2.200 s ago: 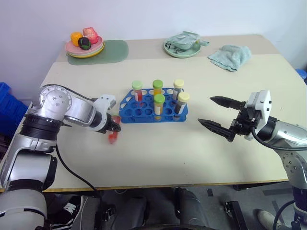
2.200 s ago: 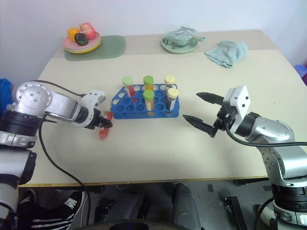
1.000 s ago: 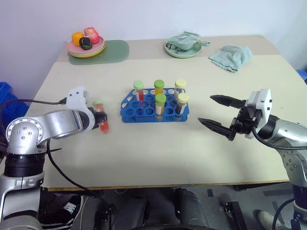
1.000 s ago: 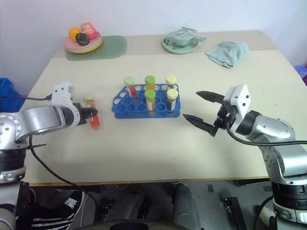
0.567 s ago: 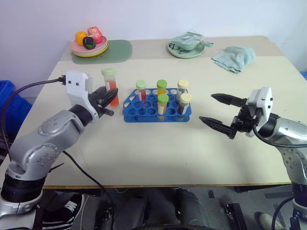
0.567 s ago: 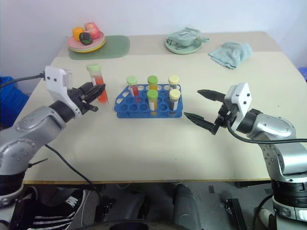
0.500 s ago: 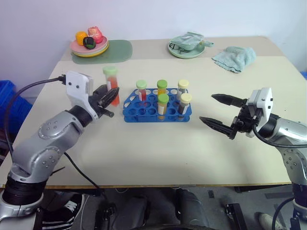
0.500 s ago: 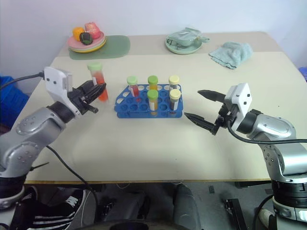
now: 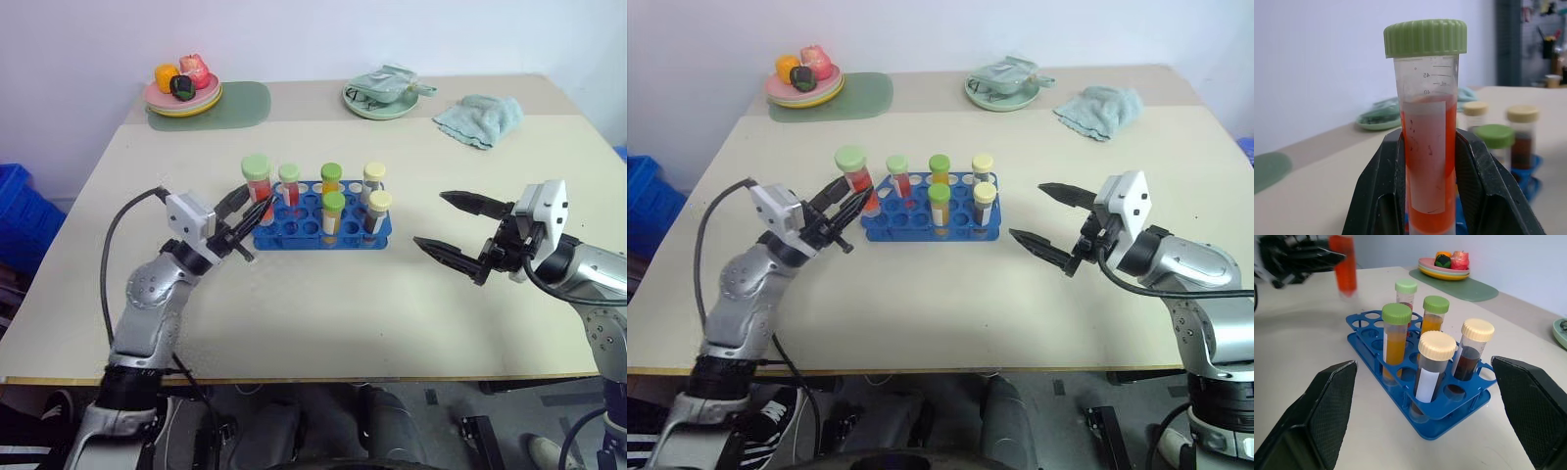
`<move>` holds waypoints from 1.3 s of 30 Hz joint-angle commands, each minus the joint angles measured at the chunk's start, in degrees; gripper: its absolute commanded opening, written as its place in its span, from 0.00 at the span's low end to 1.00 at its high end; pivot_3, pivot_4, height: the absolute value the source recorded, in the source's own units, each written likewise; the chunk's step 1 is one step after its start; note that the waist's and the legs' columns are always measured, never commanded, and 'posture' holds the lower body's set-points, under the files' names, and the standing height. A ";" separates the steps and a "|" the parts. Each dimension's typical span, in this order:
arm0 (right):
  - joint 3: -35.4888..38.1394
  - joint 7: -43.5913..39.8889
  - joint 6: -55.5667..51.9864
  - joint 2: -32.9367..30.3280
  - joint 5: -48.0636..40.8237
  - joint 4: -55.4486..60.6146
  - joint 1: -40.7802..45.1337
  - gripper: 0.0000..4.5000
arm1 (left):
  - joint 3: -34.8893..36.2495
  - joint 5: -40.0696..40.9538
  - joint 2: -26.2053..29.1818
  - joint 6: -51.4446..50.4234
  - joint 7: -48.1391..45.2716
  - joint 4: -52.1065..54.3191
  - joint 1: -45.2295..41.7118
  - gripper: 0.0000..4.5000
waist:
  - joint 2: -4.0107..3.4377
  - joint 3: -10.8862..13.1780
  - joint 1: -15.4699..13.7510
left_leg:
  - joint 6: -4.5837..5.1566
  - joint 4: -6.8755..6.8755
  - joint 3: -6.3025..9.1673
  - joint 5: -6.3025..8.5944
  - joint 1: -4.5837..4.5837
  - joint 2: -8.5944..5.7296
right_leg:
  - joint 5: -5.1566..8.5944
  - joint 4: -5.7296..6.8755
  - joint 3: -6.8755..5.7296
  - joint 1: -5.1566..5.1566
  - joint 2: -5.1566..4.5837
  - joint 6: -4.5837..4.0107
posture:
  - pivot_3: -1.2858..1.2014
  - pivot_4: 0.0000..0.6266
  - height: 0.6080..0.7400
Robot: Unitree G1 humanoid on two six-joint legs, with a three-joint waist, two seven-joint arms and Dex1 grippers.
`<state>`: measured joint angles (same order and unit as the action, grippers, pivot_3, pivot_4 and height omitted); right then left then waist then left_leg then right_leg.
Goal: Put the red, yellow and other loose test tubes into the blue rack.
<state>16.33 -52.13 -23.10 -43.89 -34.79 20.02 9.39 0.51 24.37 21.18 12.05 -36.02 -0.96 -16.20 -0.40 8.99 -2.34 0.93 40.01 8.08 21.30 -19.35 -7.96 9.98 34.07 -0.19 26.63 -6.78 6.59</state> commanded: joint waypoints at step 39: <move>2.51 0.89 -2.40 -2.34 -2.17 3.04 0.01 1.00 | 0.45 -5.26 -9.24 6.39 -4.58 -13.76 -5.22 0.19 | 0.01 0.00 0.00 | 0.02 0.02 0.03 0.01 -0.01 0.01 | -0.02 0.01 -0.01 0.01 0.01 0.03 | 0.52 0.24 1.00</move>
<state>16.99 -51.50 -25.98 -45.64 -36.31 21.17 8.72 0.00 18.53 12.08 18.00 -40.53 -15.40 -21.04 -0.39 8.99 -2.34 0.94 40.02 8.11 21.31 -19.37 -7.96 9.96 34.08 -0.20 26.64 -6.77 6.62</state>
